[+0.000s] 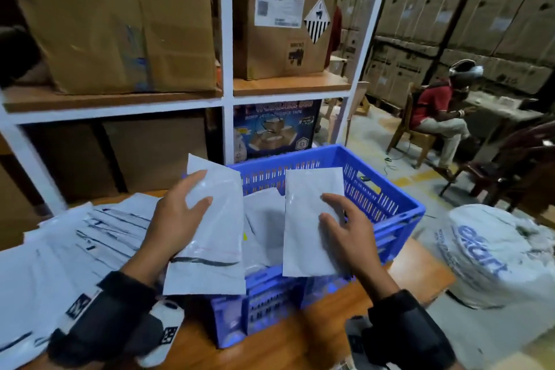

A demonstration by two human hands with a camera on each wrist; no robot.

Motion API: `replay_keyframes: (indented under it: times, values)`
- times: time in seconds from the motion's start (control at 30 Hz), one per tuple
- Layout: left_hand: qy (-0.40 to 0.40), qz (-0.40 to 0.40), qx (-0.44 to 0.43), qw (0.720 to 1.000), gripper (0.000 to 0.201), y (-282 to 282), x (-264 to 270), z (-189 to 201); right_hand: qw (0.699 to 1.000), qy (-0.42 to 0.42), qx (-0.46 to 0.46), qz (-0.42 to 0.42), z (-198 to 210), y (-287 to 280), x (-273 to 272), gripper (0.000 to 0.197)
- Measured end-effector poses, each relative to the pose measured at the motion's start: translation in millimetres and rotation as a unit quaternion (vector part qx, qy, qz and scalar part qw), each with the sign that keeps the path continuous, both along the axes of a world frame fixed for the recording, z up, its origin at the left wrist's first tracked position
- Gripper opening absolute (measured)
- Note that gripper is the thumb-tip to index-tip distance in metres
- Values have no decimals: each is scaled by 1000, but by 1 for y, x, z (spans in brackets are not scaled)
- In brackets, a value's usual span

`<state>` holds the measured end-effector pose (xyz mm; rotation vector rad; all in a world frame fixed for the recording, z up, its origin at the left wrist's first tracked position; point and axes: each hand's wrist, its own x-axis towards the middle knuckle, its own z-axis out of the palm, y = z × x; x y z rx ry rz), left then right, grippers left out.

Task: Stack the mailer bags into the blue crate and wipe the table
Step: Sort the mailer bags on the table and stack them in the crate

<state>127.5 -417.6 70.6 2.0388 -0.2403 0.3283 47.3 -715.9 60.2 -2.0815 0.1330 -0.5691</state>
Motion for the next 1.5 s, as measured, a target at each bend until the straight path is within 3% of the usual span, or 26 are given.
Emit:
replay_keyframes:
  times: [0.07, 0.17, 0.43, 0.53, 0.63, 0.73, 0.8, 0.87, 0.93, 1.03, 1.13, 1.23, 1.4, 1.5]
  values:
    - [2, 8, 31, 999, 25, 1, 4, 2, 1000, 17, 8, 16, -1, -5, 15, 36]
    - [35, 15, 71, 997, 16, 5, 9, 8, 998, 35, 11, 48, -7, -7, 36, 35]
    - [176, -6, 94, 980, 40, -15, 23, 25, 987, 82, -43, 131, -21, -31, 65, 30]
    - [234, -13, 149, 961, 49, -26, 34, 26, 981, 88, -58, 164, -21, -47, 75, 30]
    - [279, -6, 277, 919, 43, -41, 45, 21, 977, 99, -53, 179, -25, -52, 79, 30]
    - [286, 5, 440, 851, 49, -62, 50, 22, 973, 87, -74, 199, -28, -52, 76, 28]
    - [265, -2, 553, 790, 58, -78, 52, 26, 973, 71, -73, 206, -29, -53, 76, 28]
    - [221, -9, 670, 709, 67, -94, 53, 30, 975, 57, -59, 206, -29, -55, 76, 27]
    - [221, -46, 710, 668, 78, -108, 56, 29, 975, 55, -51, 207, -29, -57, 75, 28]
    - [341, -123, 677, 641, 111, -121, 57, 22, 972, 65, -41, 222, -27, -58, 74, 29]
    - [417, -125, 659, 613, 127, -126, 53, 11, 968, 78, -29, 237, -25, -59, 72, 29]
    - [423, -99, 674, 597, 135, -122, 58, 11, 965, 81, -23, 247, -23, -60, 69, 29]
    - [418, -89, 652, 626, 132, -122, 65, 20, 964, 89, -30, 249, -19, -60, 68, 30]
    - [424, -89, 665, 609, 143, -120, 59, 3, 963, 96, -42, 250, -17, -59, 68, 30]
